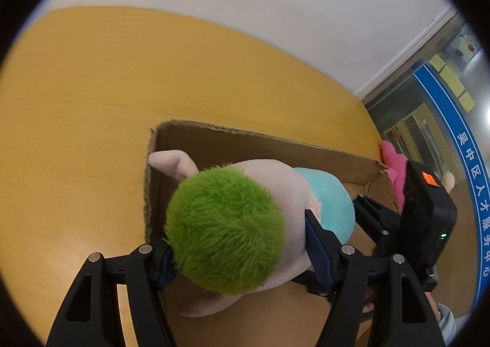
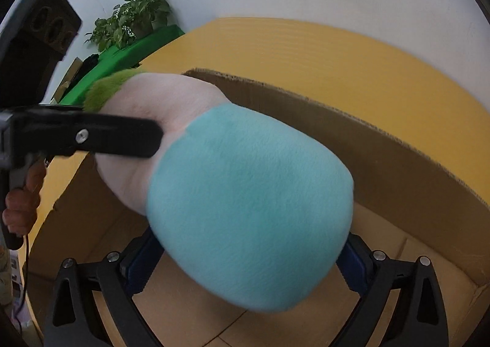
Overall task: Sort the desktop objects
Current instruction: 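Carry the plush with both grippers and lower it into the cardboard box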
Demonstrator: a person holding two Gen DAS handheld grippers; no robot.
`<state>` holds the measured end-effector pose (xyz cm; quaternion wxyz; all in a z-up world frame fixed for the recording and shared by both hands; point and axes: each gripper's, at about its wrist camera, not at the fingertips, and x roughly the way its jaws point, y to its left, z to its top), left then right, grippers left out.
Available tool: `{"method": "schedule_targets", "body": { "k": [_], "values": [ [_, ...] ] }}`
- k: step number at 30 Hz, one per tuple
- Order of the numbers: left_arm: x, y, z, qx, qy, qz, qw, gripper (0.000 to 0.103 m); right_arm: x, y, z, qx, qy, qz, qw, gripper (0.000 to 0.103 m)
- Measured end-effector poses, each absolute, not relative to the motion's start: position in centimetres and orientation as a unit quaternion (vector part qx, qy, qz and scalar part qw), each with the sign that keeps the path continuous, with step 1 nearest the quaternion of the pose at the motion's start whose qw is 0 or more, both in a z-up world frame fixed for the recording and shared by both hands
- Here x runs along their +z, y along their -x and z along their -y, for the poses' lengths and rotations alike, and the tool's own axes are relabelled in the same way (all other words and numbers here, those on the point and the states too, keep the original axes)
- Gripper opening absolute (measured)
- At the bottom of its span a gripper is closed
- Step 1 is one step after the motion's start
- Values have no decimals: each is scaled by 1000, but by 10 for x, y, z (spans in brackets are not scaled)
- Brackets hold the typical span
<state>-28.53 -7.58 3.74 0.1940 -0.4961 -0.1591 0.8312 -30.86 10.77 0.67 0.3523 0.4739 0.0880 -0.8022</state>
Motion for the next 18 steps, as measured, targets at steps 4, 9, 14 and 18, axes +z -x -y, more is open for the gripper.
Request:
{"method": "schedule_targets", "body": {
  "k": [4, 9, 14, 18],
  "values": [
    [38, 294, 82, 835, 494, 140, 197, 70, 20, 307, -143, -811, -457, -24, 364, 98],
    [40, 305, 84, 842, 487, 134, 187, 76, 12, 315, -158, -796, -477, 8, 374, 64],
    [54, 297, 97, 855, 471, 143, 162, 78, 12, 314, -162, -801, -471, 31, 369, 63],
    [85, 278, 116, 881, 417, 156, 161, 78, 15, 302, -164, -804, -473, 25, 360, 65]
  ]
}}
